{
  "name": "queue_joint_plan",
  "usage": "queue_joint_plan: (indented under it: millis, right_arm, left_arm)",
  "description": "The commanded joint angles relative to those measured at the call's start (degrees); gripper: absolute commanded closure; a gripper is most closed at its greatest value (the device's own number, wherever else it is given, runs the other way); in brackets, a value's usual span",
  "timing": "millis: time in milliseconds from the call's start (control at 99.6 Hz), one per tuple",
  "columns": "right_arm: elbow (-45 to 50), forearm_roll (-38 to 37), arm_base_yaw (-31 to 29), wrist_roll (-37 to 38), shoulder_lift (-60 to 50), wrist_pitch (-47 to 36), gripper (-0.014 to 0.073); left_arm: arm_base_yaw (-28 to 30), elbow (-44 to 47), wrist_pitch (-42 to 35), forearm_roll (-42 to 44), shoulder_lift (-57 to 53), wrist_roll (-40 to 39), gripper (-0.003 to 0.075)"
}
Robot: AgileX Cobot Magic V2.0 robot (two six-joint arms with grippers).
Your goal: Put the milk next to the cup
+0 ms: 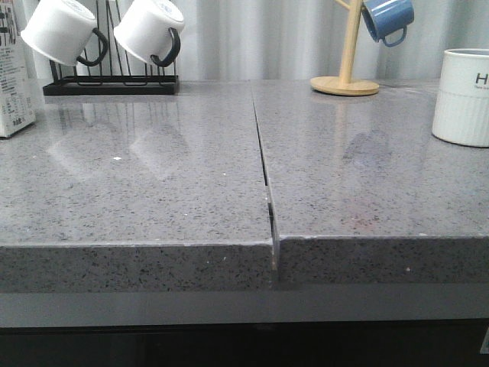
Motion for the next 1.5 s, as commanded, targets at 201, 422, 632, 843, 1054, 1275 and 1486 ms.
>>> queue_joint_plan:
  millis: [201, 422, 632, 843, 1054, 1275, 1486]
  right_arm:
    - [-2.27, 0.01, -2.25, -0.39, 7.78, -17.43, 0.0194]
    - [-2.27, 0.07, -7.53, -0.39, 16.03, -30.84, 0.0194]
    - [-4.43, 2.68, -7.83, -0.39, 24.69, -36.77, 0.0194]
    - [-8.48, 3.05, -7.83, -0.39, 32.45, -39.15, 0.0194]
    - [-11.71, 3.00, -7.83, -0.39, 37.73, -39.77, 0.0194]
    - [-15.28, 2.93, -7.83, -0.34, 42.73, -39.93, 0.0194]
    - [-19.42, 2.11, -7.73, -0.34, 47.79, -39.98, 0.0194]
  left_arm:
    - [0.15, 2.37, -4.42, -0.39, -1.87, -0.45, 0.0741]
    - [0.15, 2.37, -4.42, -0.39, -1.87, -0.45, 0.0741]
    - [0.15, 2.37, -4.42, -0.39, -1.87, -0.45, 0.0741]
    - [0.15, 2.37, -4.42, -0.39, -1.87, -0.45, 0.0741]
    - [0.15, 2.37, -4.42, -0.39, -1.87, -0.45, 0.0741]
    - [0.15, 2.37, -4.42, -0.39, -1.87, -0.45, 0.0741]
    - [0.15, 2.37, -4.42, -0.39, -1.87, -0.45, 0.0741]
